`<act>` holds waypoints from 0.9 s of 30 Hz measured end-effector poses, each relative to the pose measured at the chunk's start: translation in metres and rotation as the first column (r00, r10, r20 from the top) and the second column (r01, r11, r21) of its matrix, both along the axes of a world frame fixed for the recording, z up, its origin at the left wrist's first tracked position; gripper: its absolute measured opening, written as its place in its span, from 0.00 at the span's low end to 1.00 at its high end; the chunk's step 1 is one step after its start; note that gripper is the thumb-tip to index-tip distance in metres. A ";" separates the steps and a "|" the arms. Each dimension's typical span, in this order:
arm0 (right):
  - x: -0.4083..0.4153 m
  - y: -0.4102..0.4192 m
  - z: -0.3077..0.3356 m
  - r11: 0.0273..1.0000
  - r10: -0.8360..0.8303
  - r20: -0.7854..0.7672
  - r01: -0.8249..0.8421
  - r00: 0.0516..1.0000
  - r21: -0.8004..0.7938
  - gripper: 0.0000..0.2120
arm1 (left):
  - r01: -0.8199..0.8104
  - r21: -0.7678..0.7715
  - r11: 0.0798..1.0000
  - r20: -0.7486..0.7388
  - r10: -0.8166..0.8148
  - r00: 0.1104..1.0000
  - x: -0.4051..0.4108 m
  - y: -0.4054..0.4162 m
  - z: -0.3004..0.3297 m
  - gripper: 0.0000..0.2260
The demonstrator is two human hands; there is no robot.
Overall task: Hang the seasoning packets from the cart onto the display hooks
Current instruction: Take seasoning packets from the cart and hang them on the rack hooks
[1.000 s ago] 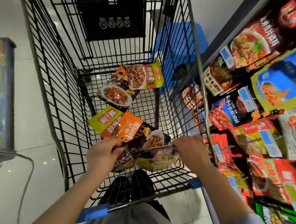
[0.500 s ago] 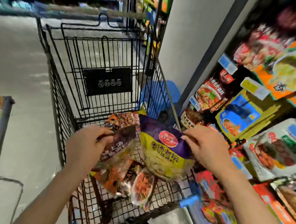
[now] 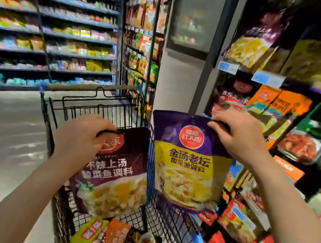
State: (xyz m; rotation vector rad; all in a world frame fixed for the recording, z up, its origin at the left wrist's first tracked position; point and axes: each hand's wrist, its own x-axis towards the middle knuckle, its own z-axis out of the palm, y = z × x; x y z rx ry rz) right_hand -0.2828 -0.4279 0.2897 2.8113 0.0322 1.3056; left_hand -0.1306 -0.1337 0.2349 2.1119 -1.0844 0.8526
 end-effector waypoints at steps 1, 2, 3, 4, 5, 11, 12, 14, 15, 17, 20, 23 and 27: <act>-0.004 -0.001 0.008 1.000 0.013 0.006 -0.013 1.000 0.000 0.07 | -0.001 0.007 1.000 0.040 0.001 0.999 -0.001 -0.001 0.004 0.07; -0.009 -0.003 0.016 1.000 0.023 0.006 -0.023 1.000 -0.006 0.07 | -0.002 0.012 1.000 0.076 0.001 0.997 -0.001 -0.001 0.008 0.07; -0.014 -0.005 0.023 0.999 0.026 0.001 -0.026 1.000 -0.019 0.07 | 0.001 0.014 1.000 0.106 -0.002 0.994 -0.001 -0.002 0.012 0.07; -0.019 -0.007 0.029 0.999 0.023 -0.004 -0.023 1.000 -0.036 0.07 | 0.008 0.017 1.000 0.124 -0.010 0.992 -0.002 -0.003 0.016 0.08; -0.024 -0.009 0.034 0.999 0.014 -0.011 -0.015 1.000 -0.047 0.07 | 0.018 0.019 1.000 0.140 -0.020 0.990 -0.002 -0.004 0.020 0.10; -0.053 -0.009 0.057 0.998 -0.049 -0.005 0.049 0.999 -0.031 0.09 | 0.116 0.013 0.993 0.175 -0.116 0.978 -0.010 -0.024 0.039 0.11; -0.059 -0.009 0.062 0.997 -0.069 0.000 0.069 0.998 -0.030 0.09 | 0.139 0.015 0.990 0.174 -0.140 0.975 -0.010 -0.028 0.042 0.11; -0.070 -0.008 0.070 0.992 -0.118 0.007 0.118 0.993 -0.036 0.09 | 0.188 0.003 0.982 0.205 -0.184 0.961 -0.012 -0.039 0.049 0.11; -0.075 -0.007 0.073 0.988 -0.145 0.011 0.145 0.989 -0.043 0.09 | 0.206 -0.006 0.979 0.223 -0.200 0.954 -0.014 -0.044 0.051 0.09; -0.085 -0.005 0.078 0.978 -0.199 0.018 0.200 0.980 -0.058 0.10 | 0.240 -0.023 0.970 0.240 -0.228 0.943 -0.017 -0.056 0.055 0.07; -0.103 -0.007 0.079 0.956 -0.277 0.035 0.279 0.960 -0.089 0.09 | 0.324 -0.033 0.946 0.237 -0.307 0.922 -0.018 -0.075 0.055 0.05; -0.117 -0.014 0.081 0.939 -0.340 0.055 0.342 0.939 -0.040 0.10 | 0.382 -0.053 0.923 0.214 -0.363 0.907 -0.021 -0.101 0.056 0.07; -0.127 -0.035 0.098 0.919 -0.394 0.114 0.391 0.912 0.043 0.12 | 0.443 -0.092 0.892 0.142 -0.429 0.892 -0.027 -0.135 0.066 0.11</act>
